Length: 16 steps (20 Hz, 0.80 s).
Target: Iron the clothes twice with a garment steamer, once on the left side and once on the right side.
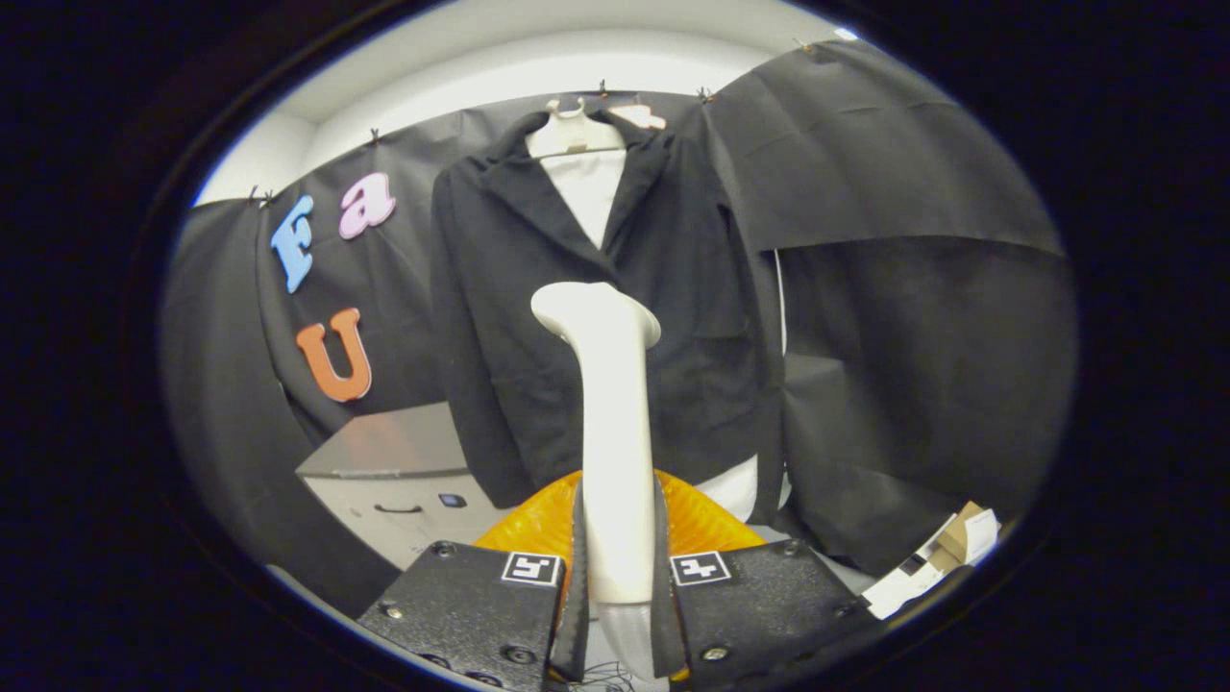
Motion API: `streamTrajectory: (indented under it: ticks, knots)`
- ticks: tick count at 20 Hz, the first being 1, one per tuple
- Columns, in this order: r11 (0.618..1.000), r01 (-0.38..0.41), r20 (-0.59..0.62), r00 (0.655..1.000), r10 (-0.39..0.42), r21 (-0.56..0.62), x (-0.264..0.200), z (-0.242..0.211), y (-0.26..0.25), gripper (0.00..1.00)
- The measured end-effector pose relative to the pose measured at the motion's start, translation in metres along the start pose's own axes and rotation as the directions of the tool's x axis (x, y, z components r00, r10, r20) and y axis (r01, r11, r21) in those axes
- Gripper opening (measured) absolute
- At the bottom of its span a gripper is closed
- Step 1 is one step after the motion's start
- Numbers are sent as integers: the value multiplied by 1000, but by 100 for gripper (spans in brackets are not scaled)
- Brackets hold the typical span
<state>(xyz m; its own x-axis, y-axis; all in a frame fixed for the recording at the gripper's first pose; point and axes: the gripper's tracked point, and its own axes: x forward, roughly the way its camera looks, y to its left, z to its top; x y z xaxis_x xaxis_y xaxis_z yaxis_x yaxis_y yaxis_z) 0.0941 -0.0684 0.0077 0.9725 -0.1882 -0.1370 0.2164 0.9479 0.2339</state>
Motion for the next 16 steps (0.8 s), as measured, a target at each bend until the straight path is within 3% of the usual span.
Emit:
streamTrajectory:
  ticks: [9, 16]
  knots:
    - [992, 28, 178, 983, -50, 124, 11, 119, -49, 28]
    - [996, 2, 276, 961, -27, 90, 49, 203, -56, 28]
